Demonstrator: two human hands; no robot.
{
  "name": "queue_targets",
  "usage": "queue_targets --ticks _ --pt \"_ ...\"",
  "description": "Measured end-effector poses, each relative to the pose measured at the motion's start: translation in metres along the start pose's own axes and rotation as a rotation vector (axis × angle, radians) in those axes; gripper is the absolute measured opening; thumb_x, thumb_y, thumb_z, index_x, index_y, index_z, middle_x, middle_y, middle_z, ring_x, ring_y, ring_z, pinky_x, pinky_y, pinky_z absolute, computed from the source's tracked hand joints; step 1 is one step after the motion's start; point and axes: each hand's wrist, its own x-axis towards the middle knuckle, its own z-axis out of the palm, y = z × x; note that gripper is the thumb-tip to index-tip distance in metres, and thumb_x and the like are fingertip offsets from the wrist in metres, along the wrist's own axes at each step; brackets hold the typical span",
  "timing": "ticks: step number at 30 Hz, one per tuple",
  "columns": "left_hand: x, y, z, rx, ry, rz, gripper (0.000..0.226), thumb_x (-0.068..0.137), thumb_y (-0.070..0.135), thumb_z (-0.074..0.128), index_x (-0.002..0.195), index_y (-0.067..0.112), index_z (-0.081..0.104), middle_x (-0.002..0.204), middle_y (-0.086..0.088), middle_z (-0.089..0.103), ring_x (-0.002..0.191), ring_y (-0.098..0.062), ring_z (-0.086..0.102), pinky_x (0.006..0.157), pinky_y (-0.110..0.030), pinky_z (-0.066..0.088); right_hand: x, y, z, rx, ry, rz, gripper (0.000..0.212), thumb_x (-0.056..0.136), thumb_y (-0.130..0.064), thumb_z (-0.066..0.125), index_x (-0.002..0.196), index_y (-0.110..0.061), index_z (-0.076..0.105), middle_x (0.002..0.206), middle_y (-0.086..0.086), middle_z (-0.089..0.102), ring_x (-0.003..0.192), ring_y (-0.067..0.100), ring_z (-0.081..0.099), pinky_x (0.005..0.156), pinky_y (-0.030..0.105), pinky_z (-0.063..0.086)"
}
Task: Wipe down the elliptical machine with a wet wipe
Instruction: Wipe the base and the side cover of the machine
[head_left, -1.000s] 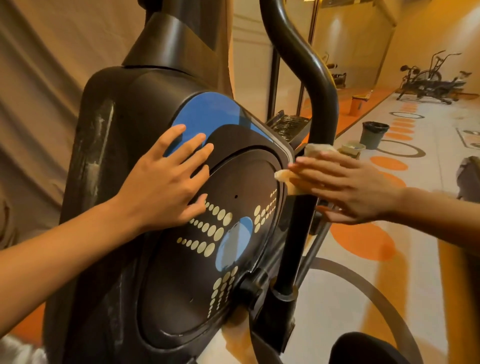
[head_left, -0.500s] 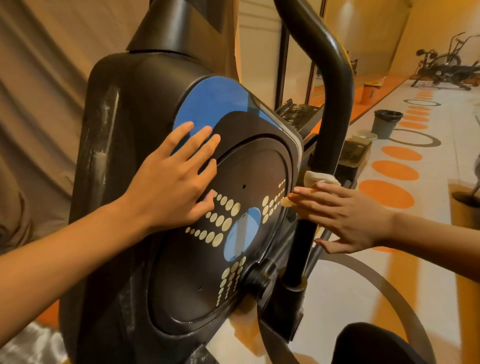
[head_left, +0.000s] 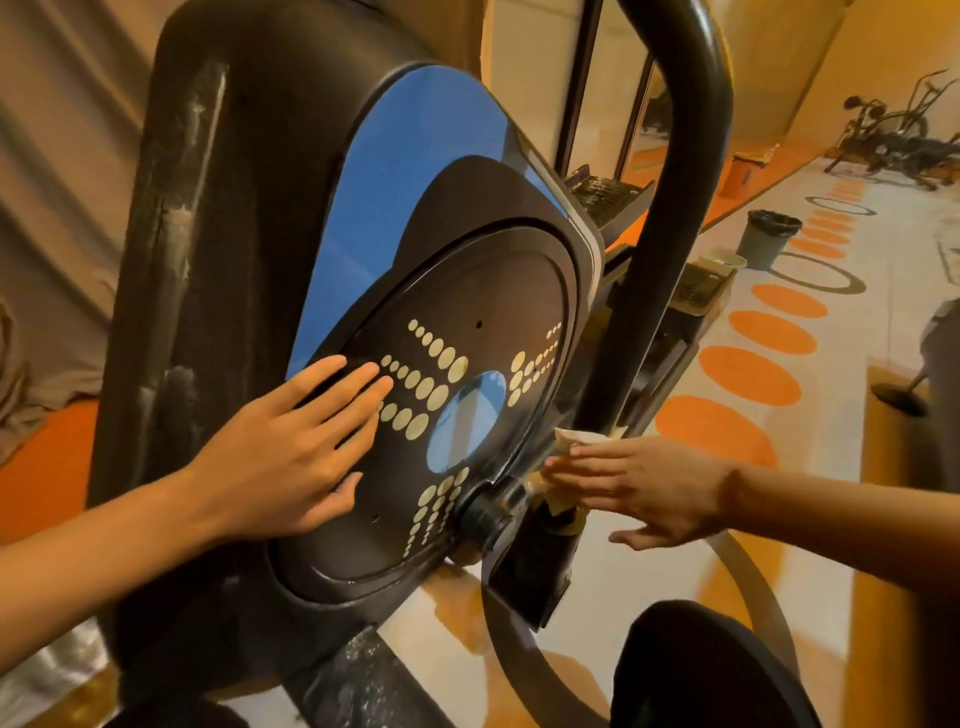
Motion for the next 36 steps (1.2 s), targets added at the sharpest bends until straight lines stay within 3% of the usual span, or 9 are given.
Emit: queue_targets --ticks 3,7,10,14,18,21,24,31,36 --pt "-0.003 0.001 0.004 0.01 -0.018 0.008 0.062 0.097 0.039 0.039 0.129 -0.006 0.067 0.152 -0.03 0.048 0.147 -0.044 0.041 0.126 -0.056 0.019 -0.001 0.042 -0.033 -0.053 0.106 0.193 0.061 0.102 -0.049 0.033 0.15 -0.012 0.044 0.154 0.018 0.048 0.148 0.035 0.038 0.127 0.047 0.01" --pt "-0.009 0.0 0.008 0.064 -0.028 0.04 0.062 0.099 0.039 0.038 0.132 -0.007 0.064 0.155 -0.03 0.044 0.15 -0.044 0.035 0.129 -0.055 0.008 -0.001 0.047 -0.046 -0.051 0.178 0.463 0.063 0.105 -0.052 0.027 0.149 -0.011 0.047 0.16 0.018 0.032 0.155 0.034 0.019 0.129 0.048 0.001" --pt "-0.01 -0.003 0.01 0.081 -0.026 0.056 0.061 0.099 0.038 0.039 0.132 -0.007 0.064 0.155 -0.03 0.044 0.15 -0.043 0.035 0.129 -0.055 0.007 0.011 0.0 -0.015 0.021 0.065 0.382 0.064 0.105 -0.052 0.026 0.137 -0.012 0.065 0.148 0.019 0.054 0.152 0.031 0.019 0.129 0.047 -0.002" --pt "-0.012 -0.003 0.016 0.103 -0.009 0.066 0.062 0.101 0.039 0.035 0.133 -0.007 0.063 0.155 -0.031 0.044 0.15 -0.044 0.036 0.128 -0.055 0.008 0.017 -0.023 0.004 0.052 -0.112 0.279 0.068 0.106 -0.049 0.019 0.133 -0.01 0.068 0.144 0.018 0.059 0.144 0.036 0.043 0.127 0.049 0.006" --pt "-0.012 -0.002 0.02 0.12 0.032 0.059 0.062 0.102 0.038 0.034 0.134 -0.008 0.062 0.156 -0.031 0.043 0.15 -0.045 0.035 0.128 -0.055 0.01 0.004 0.0 -0.011 0.059 0.028 0.28 0.057 0.101 -0.044 0.033 0.135 -0.008 0.063 0.148 0.018 0.053 0.146 0.036 0.04 0.124 0.052 0.018" --pt "-0.013 -0.001 0.021 0.126 0.044 0.05 0.062 0.102 0.038 0.036 0.134 -0.008 0.062 0.156 -0.031 0.043 0.151 -0.044 0.034 0.128 -0.055 0.011 0.0 0.003 -0.015 0.081 0.129 0.425 0.062 0.104 -0.048 0.03 0.145 -0.006 0.049 0.156 0.017 0.045 0.154 0.033 0.025 0.128 0.05 0.009" --pt "-0.012 -0.001 0.021 0.127 0.058 0.052 0.062 0.102 0.038 0.035 0.135 -0.008 0.061 0.156 -0.031 0.042 0.151 -0.045 0.034 0.127 -0.056 0.011 0.01 -0.034 0.011 0.178 0.121 0.41 0.063 0.105 -0.048 0.027 0.144 -0.005 0.049 0.154 0.015 0.044 0.155 0.027 0.019 0.129 0.045 0.003" --pt "-0.013 0.0 0.022 0.137 0.072 0.065 0.061 0.101 0.038 0.038 0.135 -0.008 0.06 0.156 -0.03 0.044 0.151 -0.044 0.034 0.125 -0.057 0.017 0.02 -0.087 0.057 0.279 0.05 0.331 0.063 0.11 -0.033 0.011 0.143 0.0 0.053 0.157 0.014 0.04 0.152 0.029 0.031 0.126 0.041 0.011" --pt "-0.013 0.0 0.021 0.151 0.076 0.075 0.061 0.102 0.04 0.038 0.134 -0.006 0.061 0.155 -0.029 0.045 0.15 -0.044 0.035 0.125 -0.057 0.016 0.021 -0.091 0.05 0.326 0.151 0.378 0.057 0.108 -0.033 0.021 0.148 0.0 0.046 0.157 0.018 0.041 0.15 0.032 0.034 0.124 0.045 0.018"
